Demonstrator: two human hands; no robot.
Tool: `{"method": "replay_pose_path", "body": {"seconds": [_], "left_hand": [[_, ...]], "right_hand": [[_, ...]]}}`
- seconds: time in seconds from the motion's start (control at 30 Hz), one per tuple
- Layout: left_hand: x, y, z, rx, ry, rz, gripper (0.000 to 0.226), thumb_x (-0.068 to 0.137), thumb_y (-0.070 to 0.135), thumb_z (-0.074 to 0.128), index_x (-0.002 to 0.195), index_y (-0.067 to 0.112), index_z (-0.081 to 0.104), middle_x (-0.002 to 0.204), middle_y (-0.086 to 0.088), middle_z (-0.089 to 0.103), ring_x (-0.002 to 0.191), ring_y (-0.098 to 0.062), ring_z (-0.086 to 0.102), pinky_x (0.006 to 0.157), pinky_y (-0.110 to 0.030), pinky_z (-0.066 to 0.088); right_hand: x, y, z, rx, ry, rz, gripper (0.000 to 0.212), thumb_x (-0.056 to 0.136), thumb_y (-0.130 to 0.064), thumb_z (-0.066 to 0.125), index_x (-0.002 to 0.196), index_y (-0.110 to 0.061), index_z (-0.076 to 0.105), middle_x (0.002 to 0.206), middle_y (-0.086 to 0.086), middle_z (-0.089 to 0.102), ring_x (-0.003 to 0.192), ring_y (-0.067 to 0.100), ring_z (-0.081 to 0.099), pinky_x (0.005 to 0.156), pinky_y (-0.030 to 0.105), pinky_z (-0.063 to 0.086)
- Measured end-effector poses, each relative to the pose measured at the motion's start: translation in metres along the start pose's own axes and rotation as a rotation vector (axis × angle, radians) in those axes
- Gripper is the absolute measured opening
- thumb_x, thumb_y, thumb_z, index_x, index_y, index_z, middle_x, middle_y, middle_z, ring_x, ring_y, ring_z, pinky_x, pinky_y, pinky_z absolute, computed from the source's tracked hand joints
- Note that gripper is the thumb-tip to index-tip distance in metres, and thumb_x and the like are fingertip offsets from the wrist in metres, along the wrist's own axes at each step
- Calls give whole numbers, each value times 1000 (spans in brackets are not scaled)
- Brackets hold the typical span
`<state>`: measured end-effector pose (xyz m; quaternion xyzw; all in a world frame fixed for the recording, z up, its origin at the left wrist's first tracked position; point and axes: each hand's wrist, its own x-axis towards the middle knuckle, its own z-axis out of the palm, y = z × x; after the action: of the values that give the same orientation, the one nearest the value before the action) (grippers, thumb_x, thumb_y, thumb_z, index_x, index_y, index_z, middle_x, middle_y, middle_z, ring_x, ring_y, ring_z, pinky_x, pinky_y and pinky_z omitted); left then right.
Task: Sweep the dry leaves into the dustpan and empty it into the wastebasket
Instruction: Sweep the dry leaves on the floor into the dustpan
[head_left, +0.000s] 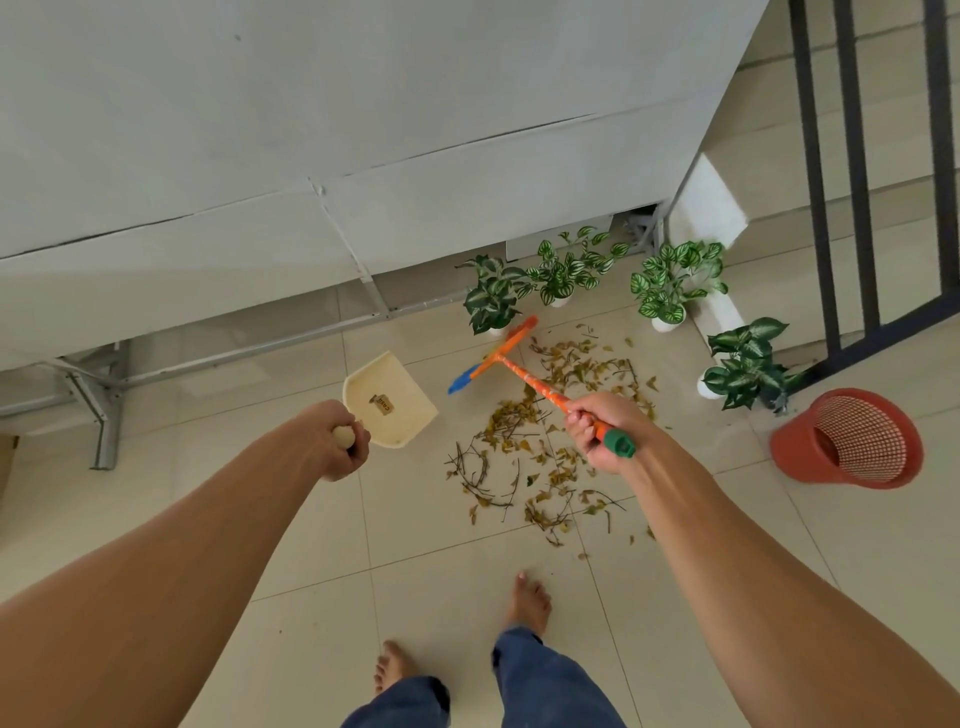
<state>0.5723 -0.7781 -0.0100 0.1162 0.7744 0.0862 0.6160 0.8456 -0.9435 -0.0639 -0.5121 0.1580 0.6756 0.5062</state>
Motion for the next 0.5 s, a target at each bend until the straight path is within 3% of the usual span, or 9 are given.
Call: {"method": "replay_pose_path", "body": {"seconds": [0.3,0.5], "left_hand": [[-1,0,11,40,-19,-13,9,100,6,47,99,1,55,71,-9,52,48,-7,44,31,-14,41],[-2,4,23,90,-35,1,12,101,6,46,95,1,55,68,-8,51,48,-6,43,31,-14,41]], "right_hand": [[-2,-1,-21,19,73,21,16,101,-4,46,115,-2,52,65,1,46,36,4,41,29,12,36],[-26,-1,-33,9,44,-36,22,101,-5,47,122,-1,52,66,0,47,35,3,41,28,13,36]]}}
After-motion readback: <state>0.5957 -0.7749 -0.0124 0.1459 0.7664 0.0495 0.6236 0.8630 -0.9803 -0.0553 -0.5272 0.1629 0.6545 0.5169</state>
